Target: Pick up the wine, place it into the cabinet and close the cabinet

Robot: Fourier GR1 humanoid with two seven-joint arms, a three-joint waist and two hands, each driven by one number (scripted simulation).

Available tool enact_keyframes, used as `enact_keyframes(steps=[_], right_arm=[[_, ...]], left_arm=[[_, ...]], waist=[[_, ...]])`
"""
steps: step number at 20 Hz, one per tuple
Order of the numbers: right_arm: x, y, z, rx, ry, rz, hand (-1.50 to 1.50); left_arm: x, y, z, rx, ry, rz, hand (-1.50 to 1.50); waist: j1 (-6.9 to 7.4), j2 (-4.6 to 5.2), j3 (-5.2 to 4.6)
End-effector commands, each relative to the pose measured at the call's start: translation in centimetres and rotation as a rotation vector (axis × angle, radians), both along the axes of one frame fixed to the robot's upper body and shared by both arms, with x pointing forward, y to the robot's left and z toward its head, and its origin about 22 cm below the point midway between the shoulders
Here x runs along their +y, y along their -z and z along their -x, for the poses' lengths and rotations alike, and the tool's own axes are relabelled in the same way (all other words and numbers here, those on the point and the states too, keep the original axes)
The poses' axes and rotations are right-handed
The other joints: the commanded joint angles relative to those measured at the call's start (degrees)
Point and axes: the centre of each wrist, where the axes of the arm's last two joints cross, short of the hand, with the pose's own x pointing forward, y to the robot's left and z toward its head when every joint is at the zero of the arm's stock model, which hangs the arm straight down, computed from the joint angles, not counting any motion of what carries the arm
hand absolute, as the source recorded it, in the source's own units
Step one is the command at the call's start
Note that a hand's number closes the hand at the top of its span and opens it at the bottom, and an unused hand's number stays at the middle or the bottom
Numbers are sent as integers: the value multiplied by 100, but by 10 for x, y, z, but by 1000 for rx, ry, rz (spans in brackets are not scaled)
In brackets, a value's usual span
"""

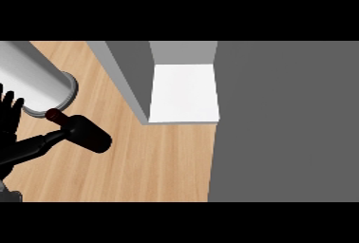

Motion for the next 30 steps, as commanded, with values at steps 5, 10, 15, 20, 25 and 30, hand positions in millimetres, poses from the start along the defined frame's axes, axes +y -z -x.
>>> enact_keyframes(steps=[5, 10, 15, 20, 25, 30], right_arm=[[-9, -34, 46, -76, -25, -62, -150], [-14, -37, 56, -80, -34, -63, -150], [-14, -40, 56, -81, -51, -56, -150], [-20, -33, 49, -82, -39, -36, -150], [-15, -29, 47, -79, -32, -23, -150], [-13, -33, 44, -81, -29, -42, -150]], left_arm=[[14, 45, -16, 31, -2, 17, -150], [26, 67, -11, 74, -42, 6, -150], [37, 98, -20, 103, -43, 20, -150], [38, 113, -26, 131, -20, 10, -150], [43, 140, -24, 116, 12, 52, -150], [41, 160, -19, 146, 26, 66, -150]], waist=[[-24, 6, -2], [-53, -5, 1], [-75, 4, -2], [-44, 8, 9], [-22, 7, 5], [8, 9, 3]])
